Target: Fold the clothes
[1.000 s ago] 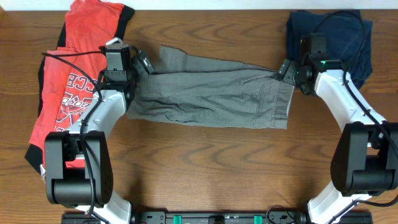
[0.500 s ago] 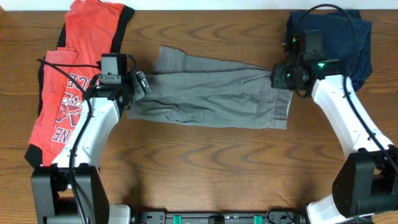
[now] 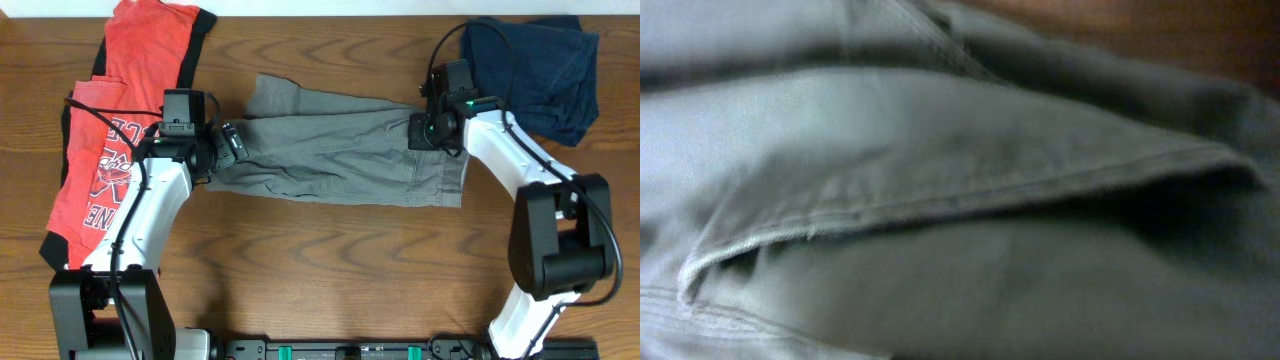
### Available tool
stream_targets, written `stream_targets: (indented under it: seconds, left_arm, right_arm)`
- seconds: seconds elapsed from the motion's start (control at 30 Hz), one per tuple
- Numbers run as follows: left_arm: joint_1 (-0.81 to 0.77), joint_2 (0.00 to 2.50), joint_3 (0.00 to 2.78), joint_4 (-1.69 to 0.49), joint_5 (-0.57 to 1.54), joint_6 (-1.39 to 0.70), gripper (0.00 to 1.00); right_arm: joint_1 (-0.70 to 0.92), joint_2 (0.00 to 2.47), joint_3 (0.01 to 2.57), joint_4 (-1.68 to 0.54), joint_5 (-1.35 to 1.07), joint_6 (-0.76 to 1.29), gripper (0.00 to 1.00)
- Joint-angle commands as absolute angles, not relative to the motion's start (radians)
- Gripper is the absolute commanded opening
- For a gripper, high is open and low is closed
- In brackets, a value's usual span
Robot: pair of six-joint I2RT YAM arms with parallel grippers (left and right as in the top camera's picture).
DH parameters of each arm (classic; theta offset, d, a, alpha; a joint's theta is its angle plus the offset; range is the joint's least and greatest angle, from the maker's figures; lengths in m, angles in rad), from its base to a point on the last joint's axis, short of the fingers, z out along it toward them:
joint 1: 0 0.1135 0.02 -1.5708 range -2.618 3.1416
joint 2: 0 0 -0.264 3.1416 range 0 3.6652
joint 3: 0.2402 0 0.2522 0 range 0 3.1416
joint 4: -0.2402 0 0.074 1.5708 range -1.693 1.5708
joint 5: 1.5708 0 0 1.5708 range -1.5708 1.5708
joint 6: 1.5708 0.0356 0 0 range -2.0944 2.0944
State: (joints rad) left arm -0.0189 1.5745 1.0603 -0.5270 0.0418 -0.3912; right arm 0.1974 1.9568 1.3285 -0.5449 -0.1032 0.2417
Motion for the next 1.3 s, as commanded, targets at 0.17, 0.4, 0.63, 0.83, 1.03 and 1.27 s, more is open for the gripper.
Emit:
stream_targets:
  seconds: [0.17, 0.4, 0.63, 0.83, 1.03, 1.27]
  left_arm:
    - [-0.019, 1.57, 1.052, -0.53, 0.045, -0.378, 1.0]
    - [-0.019, 1.571, 1.051, -0.499, 0.045, -0.378, 1.0]
    - [-0.02, 1.576, 1.051, -0.474, 0.062, -0.378, 1.0]
    - [-0.02, 1.609, 1.051, -0.474, 0.105, -0.379, 1.0]
    - [-0.02, 1.658, 1.051, -0.475, 0.105, -0.382, 1.0]
    - [-0.02, 1.675, 1.051, -0.477, 0.105, -0.382, 1.0]
  right_arm:
    - [0.203, 1.99, 1.33, -0.308, -0.109, 0.294, 0.01]
    - [0.202, 2.025, 1.33, -0.21, -0.102, 0.309, 0.01]
    - [0.204, 2.031, 1.33, -0.227, -0.177, 0.31, 0.01]
    - [0.242, 2.031, 1.33, -0.249, -0.286, 0.284, 0.01]
    - [0.345, 2.048, 1.33, -0.236, -0.206, 0.26, 0.01]
    - [0.391, 2.104, 1.331, -0.151, -0.203, 0.255, 0.01]
